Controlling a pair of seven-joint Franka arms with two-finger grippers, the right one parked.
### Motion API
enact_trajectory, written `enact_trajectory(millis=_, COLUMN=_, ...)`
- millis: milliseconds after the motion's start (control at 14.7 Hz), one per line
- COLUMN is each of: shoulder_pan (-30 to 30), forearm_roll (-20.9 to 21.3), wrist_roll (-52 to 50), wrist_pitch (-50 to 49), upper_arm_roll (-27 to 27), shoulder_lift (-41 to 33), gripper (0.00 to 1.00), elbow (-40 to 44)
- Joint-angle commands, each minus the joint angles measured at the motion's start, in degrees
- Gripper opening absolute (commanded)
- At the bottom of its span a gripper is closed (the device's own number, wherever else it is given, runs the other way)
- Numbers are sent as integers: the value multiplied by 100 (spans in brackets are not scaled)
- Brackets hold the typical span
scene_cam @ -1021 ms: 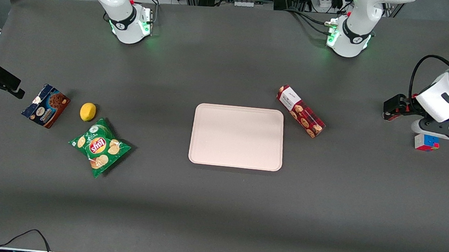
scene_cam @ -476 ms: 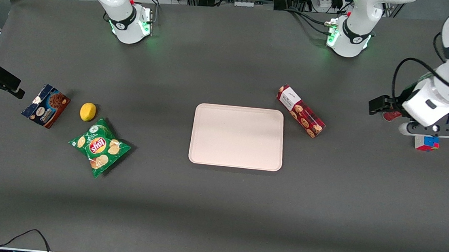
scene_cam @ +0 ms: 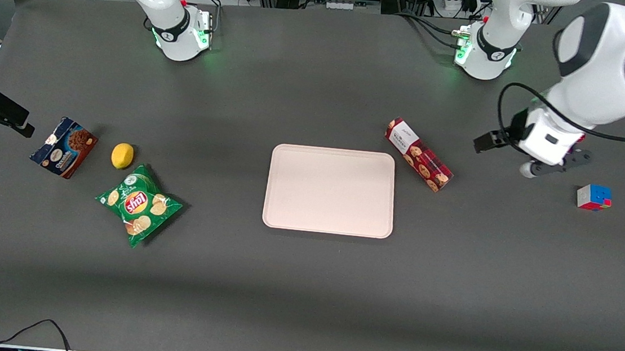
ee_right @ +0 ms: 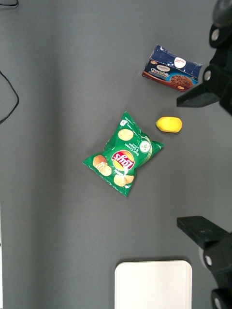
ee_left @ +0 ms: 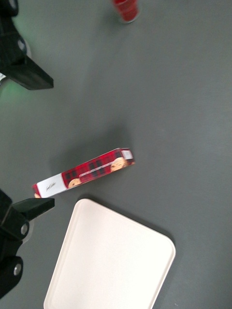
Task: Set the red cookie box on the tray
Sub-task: 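Move the open left gripper over the red plaid cookie box, then lower the left gripper and close it around the cookie box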
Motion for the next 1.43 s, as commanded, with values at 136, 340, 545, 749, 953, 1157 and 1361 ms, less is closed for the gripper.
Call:
enact_trajectory(millis=136, shoulder_pan=-181, forearm_roll=-109, wrist_roll=-556, wrist_pitch=1518, upper_arm_roll=-272, shoulder_lift=-604, gripper=100, elbow=-1556)
enact_trajectory(millis=340, shoulder_pan=-294, forearm_roll=-109, wrist_roll=-792, wrist_pitch=2274, upper_arm_roll=-448, shoulder_lift=-561, gripper=100, elbow=-2163)
enact_trajectory(millis=545, shoulder_pan=-392, forearm_roll=-109, wrist_roll=-1504, wrist_pitch=2681, upper_arm_roll=-834, shoulder_lift=-369, gripper=100, elbow=-2420)
enact_trajectory(millis=749, shoulder_pan=-392, forearm_roll=-109, wrist_roll=-1892, wrist_pitch=2926, upper_arm_roll=-1108, shoulder_lift=-79, gripper=100, elbow=-2481)
enact_trajectory(millis=953, shoulder_pan=-392, forearm_roll=-109, wrist_roll=-1892, wrist_pitch=3750, upper_arm_roll=-1117, shoulder_lift=238, gripper=100, elbow=-2814)
enact_trajectory(millis=1157, shoulder_pan=-453, forearm_roll=-109, wrist_roll=-1910, wrist_pitch=4490, upper_arm_roll=-1135, shoulder_lift=633, gripper=100, elbow=-2974)
enact_trajectory(millis=1361, shoulder_pan=-707, forearm_roll=-109, wrist_roll=-2295, wrist_pitch=4833, upper_arm_roll=-1135, shoulder_lift=888, gripper=100, elbow=-3009)
